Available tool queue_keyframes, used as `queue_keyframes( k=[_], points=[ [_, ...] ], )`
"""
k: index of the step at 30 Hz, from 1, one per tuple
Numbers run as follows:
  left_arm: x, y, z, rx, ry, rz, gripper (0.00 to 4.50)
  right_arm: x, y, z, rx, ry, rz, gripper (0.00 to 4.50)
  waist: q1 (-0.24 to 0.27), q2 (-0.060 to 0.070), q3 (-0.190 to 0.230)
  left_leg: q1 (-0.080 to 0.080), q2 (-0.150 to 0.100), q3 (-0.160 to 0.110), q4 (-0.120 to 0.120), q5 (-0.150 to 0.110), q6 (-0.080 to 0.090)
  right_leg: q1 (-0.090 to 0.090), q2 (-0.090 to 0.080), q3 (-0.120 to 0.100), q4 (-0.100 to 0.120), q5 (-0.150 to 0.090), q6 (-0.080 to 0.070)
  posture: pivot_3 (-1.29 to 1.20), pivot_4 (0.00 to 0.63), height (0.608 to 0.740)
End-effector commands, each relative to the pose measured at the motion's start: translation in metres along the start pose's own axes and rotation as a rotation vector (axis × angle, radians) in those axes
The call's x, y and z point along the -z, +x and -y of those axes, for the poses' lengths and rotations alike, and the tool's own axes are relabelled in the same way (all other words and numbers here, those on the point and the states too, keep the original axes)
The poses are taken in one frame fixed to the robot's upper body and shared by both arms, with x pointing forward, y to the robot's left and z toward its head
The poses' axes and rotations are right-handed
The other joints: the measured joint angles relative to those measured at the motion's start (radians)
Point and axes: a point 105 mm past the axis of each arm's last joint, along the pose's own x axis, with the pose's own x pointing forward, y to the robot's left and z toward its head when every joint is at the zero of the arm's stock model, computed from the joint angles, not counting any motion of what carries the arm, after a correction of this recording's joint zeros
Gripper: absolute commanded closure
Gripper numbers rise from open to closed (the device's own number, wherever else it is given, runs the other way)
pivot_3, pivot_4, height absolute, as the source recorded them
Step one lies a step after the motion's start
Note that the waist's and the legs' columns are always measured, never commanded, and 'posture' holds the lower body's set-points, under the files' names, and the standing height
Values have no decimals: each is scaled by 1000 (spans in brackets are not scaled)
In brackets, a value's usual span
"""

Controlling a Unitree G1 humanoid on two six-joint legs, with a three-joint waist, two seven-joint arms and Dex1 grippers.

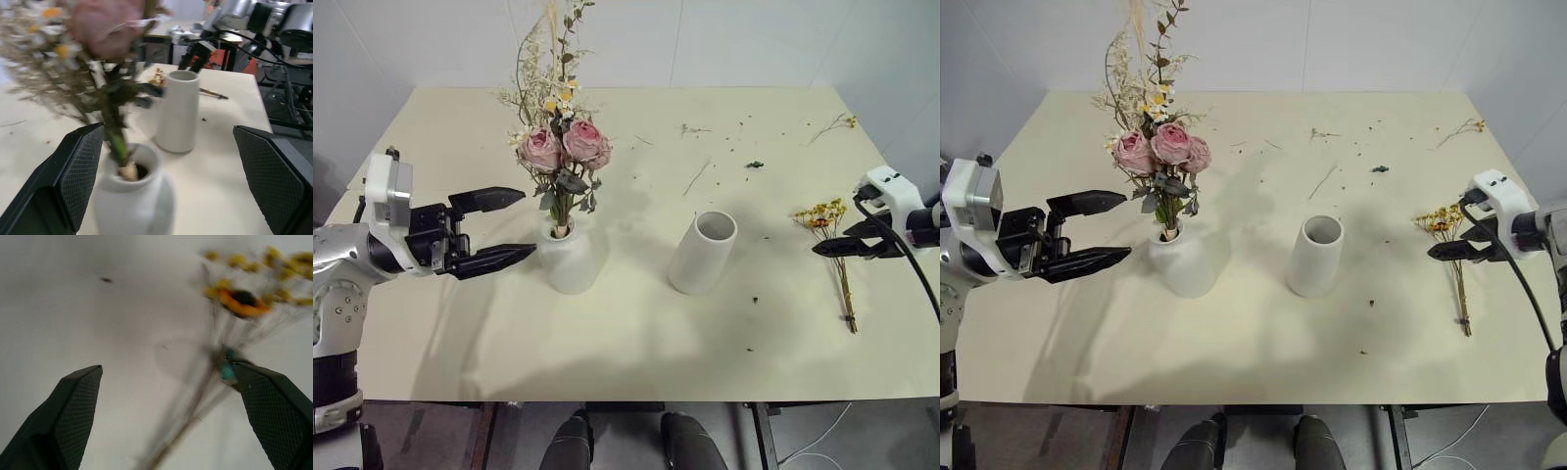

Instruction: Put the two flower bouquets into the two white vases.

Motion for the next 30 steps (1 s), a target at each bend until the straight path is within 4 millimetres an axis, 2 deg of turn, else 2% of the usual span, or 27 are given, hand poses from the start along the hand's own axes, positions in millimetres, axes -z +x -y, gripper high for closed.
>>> queue_keyframes(
  k=[1, 4, 13, 17, 22, 27, 28, 30],
  points=[
    [-12, -2, 8, -14, 38, 30, 32, 5, -5, 8, 18, 1, -25, 0, 0, 0, 0, 0, 0, 0, 1, 0, 0, 0, 0, 0, 1, 0, 0, 0, 150, 740],
    [-10, -4, 10, -30, 34, 29, 32, 16, 0, 11, 16, 29, -65, 0, 0, 0, 0, 0, 0, 0, 3, 0, 0, 1, 0, 1, 3, 0, 0, 0, 150, 740],
    [-12, -4, 11, -28, 37, 30, 32, 36, 26, -1, -46, 106, -119, 0, -7, -1, -1, 2, 0, 0, 6, 0, 0, 1, 0, 1, 7, 0, 1, 0, 150, 740],
    [-13, -3, 11, -23, 38, 28, 0, 41, 34, -3, -59, 147, -120, 878, -10, -2, -1, 2, 0, 0, 6, 0, 0, 2, 0, 1, 7, 1, 1, 0, 150, 740],
    [-16, -4, 11, -19, 45, 19, 0, 38, 32, -6, -102, 195, -85, 2534, -17, -3, -2, 3, 0, 0, 6, 0, 0, 2, 1, 1, 7, 1, 1, 0, 150, 740],
    [-15, -4, 8, -14, 51, 15, 0, 37, 29, 1, -71, 210, -58, 4193, -19, -3, -2, 3, 0, 0, 6, 0, 0, 2, 1, 1, 7, 1, 1, 0, 150, 740],
    [-15, -3, 7, -12, 52, 16, 0, 35, 27, 3, -68, 215, -38, 4355, -19, -3, -2, 3, 0, 0, 6, 0, 0, 2, 1, 1, 7, 1, 1, 0, 150, 740],
    [-15, -1, 4, -4, 56, 19, 0, 21, 20, 4, -84, 217, 47, 4355, -19, -3, -2, 3, 0, 0, 6, 0, 0, 2, 1, 2, 8, 1, 1, 0, 150, 740]
  ],
)
